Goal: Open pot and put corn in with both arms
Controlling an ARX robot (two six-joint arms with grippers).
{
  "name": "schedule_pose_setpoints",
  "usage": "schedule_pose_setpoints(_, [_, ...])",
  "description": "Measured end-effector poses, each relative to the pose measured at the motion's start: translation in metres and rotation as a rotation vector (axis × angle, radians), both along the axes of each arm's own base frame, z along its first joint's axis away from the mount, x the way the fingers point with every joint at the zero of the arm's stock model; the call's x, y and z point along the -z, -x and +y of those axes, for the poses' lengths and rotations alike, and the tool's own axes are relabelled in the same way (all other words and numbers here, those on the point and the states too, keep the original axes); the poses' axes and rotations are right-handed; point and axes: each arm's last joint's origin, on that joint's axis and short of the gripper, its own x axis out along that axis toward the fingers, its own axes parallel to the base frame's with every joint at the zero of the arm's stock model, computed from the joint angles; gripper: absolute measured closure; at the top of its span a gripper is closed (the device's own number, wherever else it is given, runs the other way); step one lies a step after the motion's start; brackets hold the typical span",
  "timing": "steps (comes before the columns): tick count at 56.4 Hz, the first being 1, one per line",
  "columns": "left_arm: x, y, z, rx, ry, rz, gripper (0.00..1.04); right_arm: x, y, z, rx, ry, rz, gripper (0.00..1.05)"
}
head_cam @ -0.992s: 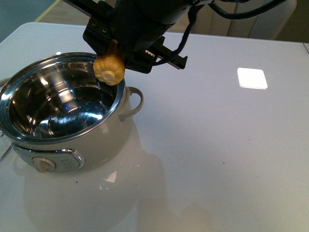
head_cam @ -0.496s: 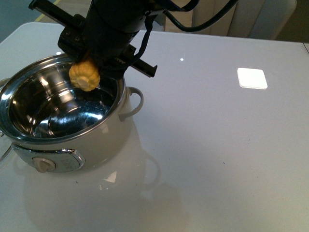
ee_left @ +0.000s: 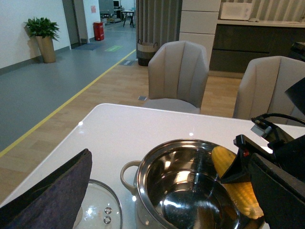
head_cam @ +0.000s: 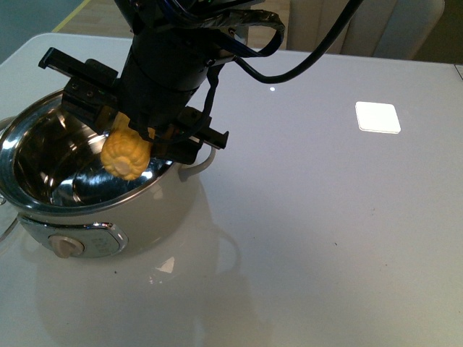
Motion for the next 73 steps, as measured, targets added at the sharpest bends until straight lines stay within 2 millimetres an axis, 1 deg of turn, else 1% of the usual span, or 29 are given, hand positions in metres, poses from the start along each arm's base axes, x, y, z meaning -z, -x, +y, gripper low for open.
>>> schedule_pose_setpoints(7, [0.000, 0.000, 0.000, 0.000, 0.000, 0.000, 0.07, 0.005, 0.002, -0.003, 0.003, -0.002, 0.002, 0.15])
schedule_pose_setpoints(10, [0.000, 0.000, 0.000, 0.000, 0.000, 0.000, 0.07, 0.003, 0.002, -0.007, 0.013, -0.015, -0.001, 0.08])
schedule_pose_setpoints(16, [0.000, 0.000, 0.000, 0.000, 0.000, 0.000, 0.07, -0.009, 0.004, -0.026, 0.079, -0.025, -0.057, 0.09])
schedule_pose_setpoints(21, [0.000, 0.000, 0.000, 0.000, 0.000, 0.000, 0.07, -0.025, 0.005, -0.045, 0.141, -0.052, -0.107, 0.09])
schedule_pose_setpoints(24, [0.000, 0.000, 0.000, 0.000, 0.000, 0.000, 0.07, -0.045, 0.007, -0.069, 0.208, -0.094, -0.154, 0.09])
schedule_pose_setpoints(26, [0.000, 0.000, 0.000, 0.000, 0.000, 0.000, 0.07, -0.054, 0.010, -0.083, 0.244, -0.118, -0.182, 0.09])
schedule_pose_setpoints(27, [0.000, 0.000, 0.000, 0.000, 0.000, 0.000, 0.07, -0.056, 0.011, -0.087, 0.252, -0.123, -0.189, 0.09])
schedule_pose_setpoints(30, [0.000, 0.000, 0.000, 0.000, 0.000, 0.000, 0.07, -0.071, 0.019, -0.118, 0.325, -0.178, -0.231, 0.09])
schedule_pose_setpoints(32, [0.000, 0.000, 0.000, 0.000, 0.000, 0.000, 0.07, -0.077, 0.024, -0.136, 0.366, -0.201, -0.250, 0.09])
schedule_pose_setpoints(35, [0.000, 0.000, 0.000, 0.000, 0.000, 0.000, 0.07, -0.085, 0.038, -0.173, 0.432, -0.223, -0.287, 0.09])
schedule_pose_setpoints(36, [0.000, 0.000, 0.000, 0.000, 0.000, 0.000, 0.07, -0.086, 0.042, -0.182, 0.449, -0.219, -0.295, 0.09])
schedule_pose_setpoints(40, [0.000, 0.000, 0.000, 0.000, 0.000, 0.000, 0.07, -0.093, 0.067, -0.229, 0.514, -0.165, -0.345, 0.09])
schedule_pose_setpoints(42, [0.000, 0.000, 0.000, 0.000, 0.000, 0.000, 0.07, -0.096, 0.078, -0.245, 0.526, -0.124, -0.369, 0.09])
schedule_pose_setpoints(43, [0.000, 0.000, 0.000, 0.000, 0.000, 0.000, 0.07, -0.097, 0.086, -0.256, 0.528, -0.095, -0.388, 0.09])
schedule_pose_setpoints(46, [0.000, 0.000, 0.000, 0.000, 0.000, 0.000, 0.07, -0.101, 0.105, -0.277, 0.521, -0.026, -0.433, 0.09])
schedule_pose_setpoints(50, [0.000, 0.000, 0.000, 0.000, 0.000, 0.000, 0.07, -0.103, 0.122, -0.289, 0.499, 0.036, -0.472, 0.09])
schedule_pose_setpoints(55, [0.000, 0.000, 0.000, 0.000, 0.000, 0.000, 0.07, -0.105, 0.140, -0.297, 0.439, 0.119, -0.538, 0.09])
schedule_pose_setpoints(59, [0.000, 0.000, 0.000, 0.000, 0.000, 0.000, 0.07, -0.110, 0.146, -0.300, 0.393, 0.166, -0.600, 0.09])
schedule_pose_setpoints(60, [0.000, 0.000, 0.000, 0.000, 0.000, 0.000, 0.07, -0.110, 0.146, -0.300, 0.391, 0.194, -0.636, 0.10])
schedule_pose_setpoints(61, [0.000, 0.000, 0.000, 0.000, 0.000, 0.000, 0.07, -0.107, 0.145, -0.301, 0.414, 0.244, -0.742, 0.15])
schedule_pose_setpoints(63, [0.000, 0.000, 0.000, 0.000, 0.000, 0.000, 0.07, -0.100, 0.148, -0.303, 0.423, 0.323, -0.882, 0.22])
schedule_pose_setpoints(65, [0.000, 0.000, 0.000, 0.000, 0.000, 0.000, 0.07, -0.095, 0.151, -0.304, 0.425, 0.362, -0.964, 0.27])
schedule_pose_setpoints(66, [0.000, 0.000, 0.000, 0.000, 0.000, 0.000, 0.07, -0.093, 0.153, -0.305, 0.425, 0.373, -0.988, 0.29])
schedule_pose_setpoints(68, [0.000, 0.000, 0.000, 0.000, 0.000, 0.000, 0.07, -0.089, 0.159, -0.307, 0.426, 0.397, -1.067, 0.36])
schedule_pose_setpoints(73, [0.000, 0.000, 0.000, 0.000, 0.000, 0.000, 0.07, -0.088, 0.169, -0.310, 0.417, 0.430, -1.163, 0.50])
